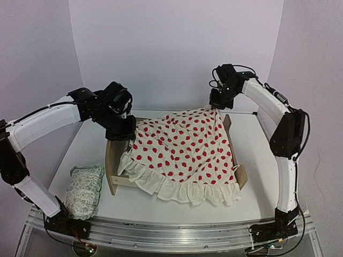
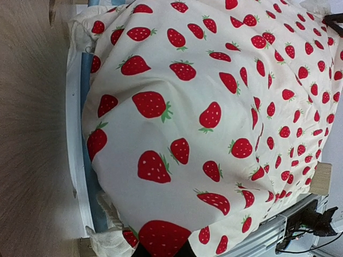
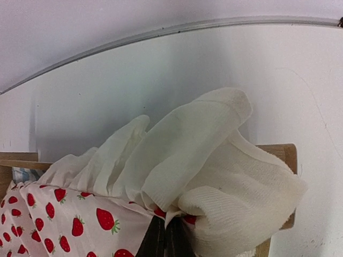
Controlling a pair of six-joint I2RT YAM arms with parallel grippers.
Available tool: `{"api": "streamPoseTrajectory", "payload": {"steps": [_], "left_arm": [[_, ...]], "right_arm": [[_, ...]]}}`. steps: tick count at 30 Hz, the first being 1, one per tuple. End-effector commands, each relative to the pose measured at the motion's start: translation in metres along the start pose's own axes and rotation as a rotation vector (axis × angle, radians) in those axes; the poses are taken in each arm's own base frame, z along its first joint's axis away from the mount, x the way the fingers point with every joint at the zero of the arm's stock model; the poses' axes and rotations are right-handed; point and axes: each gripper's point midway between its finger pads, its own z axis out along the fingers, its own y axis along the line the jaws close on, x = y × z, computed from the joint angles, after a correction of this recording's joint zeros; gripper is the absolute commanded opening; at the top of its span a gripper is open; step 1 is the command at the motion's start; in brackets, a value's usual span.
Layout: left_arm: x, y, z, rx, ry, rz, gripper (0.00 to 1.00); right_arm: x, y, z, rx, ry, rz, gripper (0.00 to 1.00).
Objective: Set up the pet bed
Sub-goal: Place the mattress on the bed frame, then move the bed frame to the center of the board.
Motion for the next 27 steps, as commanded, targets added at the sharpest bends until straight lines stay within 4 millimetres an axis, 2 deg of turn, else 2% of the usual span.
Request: {"api": "streamPoseTrajectory", "payload": {"steps": [1,3,5,8,12,15,18,21,24,27], "left_arm": [[0.0,0.005,0.007,-0.046,0.025,-0.065,0.05],[-0.002,0.001,0.003,-0.039,0.029,-0.08,0.16],[-0.008,-0.005,-0.006,-0.02,0.013,-0.081,0.3],[-0.02,-0.015,-0.021,0.008,-0.016,-0.064,0.52],[-0.035,-0.023,-0.039,0.016,-0.055,-0.048,0.64],[-0.051,-0.032,-0.056,0.028,-0.095,-0.04,0.68],[-0.065,-0.04,-0.074,0.045,-0.138,-0.035,0.7],[-0.071,-0.039,-0.088,0.036,-0.167,-0.03,0.69],[-0.062,-0.022,-0.092,-0.024,-0.158,-0.034,0.66],[-0.04,0.007,-0.089,-0.11,-0.123,-0.048,0.61]], "right_arm": [[0.022,0.006,0.03,-0.051,0.098,0.0,0.38],[0.021,0.007,0.023,-0.058,0.09,-0.014,0.63],[0.015,0.01,0.011,-0.068,0.067,-0.035,0.76],[0.006,0.015,-0.013,-0.09,0.034,-0.06,0.84],[0.004,0.021,-0.043,-0.112,0.007,-0.07,0.92],[0.013,0.044,-0.068,-0.161,-0.01,-0.125,0.94],[0.037,0.083,-0.09,-0.245,0.0,-0.221,0.94],[0.075,0.127,-0.112,-0.323,0.021,-0.338,0.94],[0.119,0.163,-0.129,-0.4,0.068,-0.424,0.93],[0.158,0.189,-0.14,-0.445,0.1,-0.499,0.93]]}}
